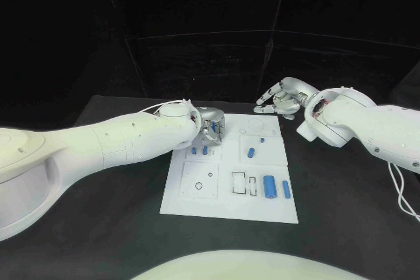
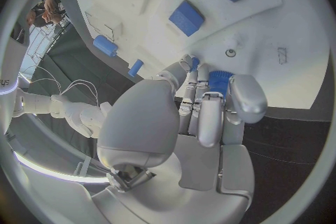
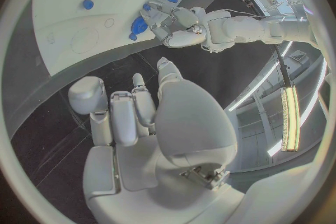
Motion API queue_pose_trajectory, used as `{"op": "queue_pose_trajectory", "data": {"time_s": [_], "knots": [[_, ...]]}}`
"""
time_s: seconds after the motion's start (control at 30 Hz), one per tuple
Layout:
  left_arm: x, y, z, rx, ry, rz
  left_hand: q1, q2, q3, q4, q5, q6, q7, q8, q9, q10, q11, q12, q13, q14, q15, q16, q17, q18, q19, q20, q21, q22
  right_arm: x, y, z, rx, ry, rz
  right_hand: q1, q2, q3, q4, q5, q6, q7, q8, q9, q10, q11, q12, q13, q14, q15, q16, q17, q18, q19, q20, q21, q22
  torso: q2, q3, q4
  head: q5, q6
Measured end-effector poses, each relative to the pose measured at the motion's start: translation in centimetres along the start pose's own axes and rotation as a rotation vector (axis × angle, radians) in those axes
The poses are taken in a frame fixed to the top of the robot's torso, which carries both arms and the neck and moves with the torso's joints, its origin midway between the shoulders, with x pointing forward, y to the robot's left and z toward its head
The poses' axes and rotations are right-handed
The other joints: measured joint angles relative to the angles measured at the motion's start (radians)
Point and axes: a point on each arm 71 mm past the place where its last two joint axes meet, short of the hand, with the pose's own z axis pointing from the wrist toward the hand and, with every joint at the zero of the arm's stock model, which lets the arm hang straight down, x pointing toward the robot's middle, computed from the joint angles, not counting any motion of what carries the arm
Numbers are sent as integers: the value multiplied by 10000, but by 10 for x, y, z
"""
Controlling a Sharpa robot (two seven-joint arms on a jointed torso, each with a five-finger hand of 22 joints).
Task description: Assemble the parts on the task board
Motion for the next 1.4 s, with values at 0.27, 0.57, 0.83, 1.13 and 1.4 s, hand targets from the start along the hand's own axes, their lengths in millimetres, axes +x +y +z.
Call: {"op": "queue_pose_trajectory", "data": {"time_s": [0.27, 0.57, 0.83, 1.13, 1.4], "knots": [[0, 1, 0, 3, 16, 7, 350, 347, 817, -295, -3, 496, -29, -30, -52, 667, -95, -245, -135, 37, -112, 0, -40, 2, 67, -67, 184, 204, 0, 0, 0, -9, 2, -3, 52, 52, 0, 0, 40, 0, 0, 0, 0, 0, 0, 0, 0, 0, 0, 0, 0, 0, 0, 0, 0, 1, 0, 0, 0, 9, 3], [1, 2, -2, 99, -180, -32, 416, 347, 1468, -650, -43, 734, 11, -76, -77, 1065, -108, -556, -216, 37, -112, 50, -10, -107, 100, -100, 300, 365, 0, 0, 0, -17, 3, -6, 52, 52, 0, 0, 40, 0, 0, 0, 0, 0, 0, 0, 0, 0, 0, 0, 0, 0, 0, 0, 1, 1, 0, -7, 4, -6, 13], [1, 5, -10, 274, -480, -172, 302, 210, 1675, -740, -72, 779, 2, -154, -104, 1168, -107, -759, -246, 37, -112, 50, -11, -101, 101, -100, 299, 408, 0, 0, 0, -14, -6, -8, 53, 52, -2, 2, 39, 0, 0, 0, 0, 0, 0, 0, 0, 0, 0, 0, 0, 0, 0, 0, 1, 1, -6, -7, 18, -27, 31], [-13, 12, -27, 380, -1051, -689, 198, 105, 1732, -742, -71, 780, 3, -202, -134, 1169, -107, -851, -261, 37, -111, 50, -23, -98, 101, -100, 299, 433, -2, -2, -2, 13, -30, -15, 52, 52, -29, 29, 39, 0, 0, 0, 0, 0, 0, 0, 0, 0, 0, 0, 0, 0, 0, 0, 1, -3, -15, -5, 26, -18, 81], [-15, 28, -43, 179, -1141, -894, 197, 105, 1732, -742, -71, 780, 3, -203, -136, 1169, -107, -887, -267, 36, -111, 50, -34, -96, 100, -100, 354, 461, -3, -3, -2, 26, -41, -19, 52, 52, -29, 29, 39, 0, 0, 0, 0, 0, 0, 0, 0, 0, 0, 0, 0, -1, 0, 0, 1, -6, -6, -10, 20, -26, 73]]}}
